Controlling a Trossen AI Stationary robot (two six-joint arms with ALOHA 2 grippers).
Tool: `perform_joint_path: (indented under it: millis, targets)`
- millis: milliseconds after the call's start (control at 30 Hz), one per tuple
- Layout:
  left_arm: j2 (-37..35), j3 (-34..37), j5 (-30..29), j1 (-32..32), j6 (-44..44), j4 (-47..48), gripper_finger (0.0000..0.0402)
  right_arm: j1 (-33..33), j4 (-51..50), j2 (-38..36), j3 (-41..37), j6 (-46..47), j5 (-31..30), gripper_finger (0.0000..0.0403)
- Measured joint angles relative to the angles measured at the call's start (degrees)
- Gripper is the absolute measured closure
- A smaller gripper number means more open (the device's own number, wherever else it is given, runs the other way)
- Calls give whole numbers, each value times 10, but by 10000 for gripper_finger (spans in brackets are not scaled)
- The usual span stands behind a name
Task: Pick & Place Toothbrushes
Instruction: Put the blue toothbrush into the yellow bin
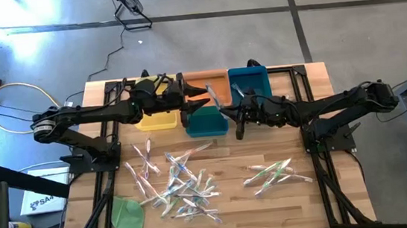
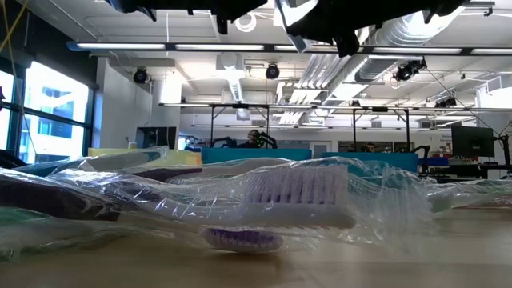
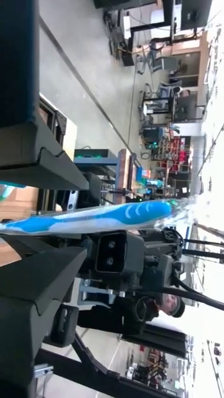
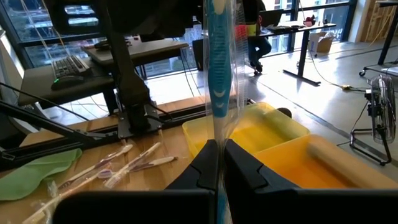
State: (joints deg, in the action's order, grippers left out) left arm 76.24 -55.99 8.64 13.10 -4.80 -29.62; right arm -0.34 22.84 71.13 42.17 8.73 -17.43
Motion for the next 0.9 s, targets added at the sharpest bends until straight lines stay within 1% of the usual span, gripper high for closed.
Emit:
perform_joint_path:
  millis: [100,233,333,467,900]
  targets:
    - [0,0,0,0,1,-5,247,0,-2,0,0,0,0,399]
    - [18,0,0,0,0,-16,247,0,-2,0,0,0,0,399]
    - [33,0,0,0,-2,-49,247,0,-3,0,0,0,0,399]
    - [39,0,0,0,-4,-64,247,0,-3,0,0,0,0,399]
    - [39,0,8,0,-2,-71,247,0,-5,0,0,0,-4,399]
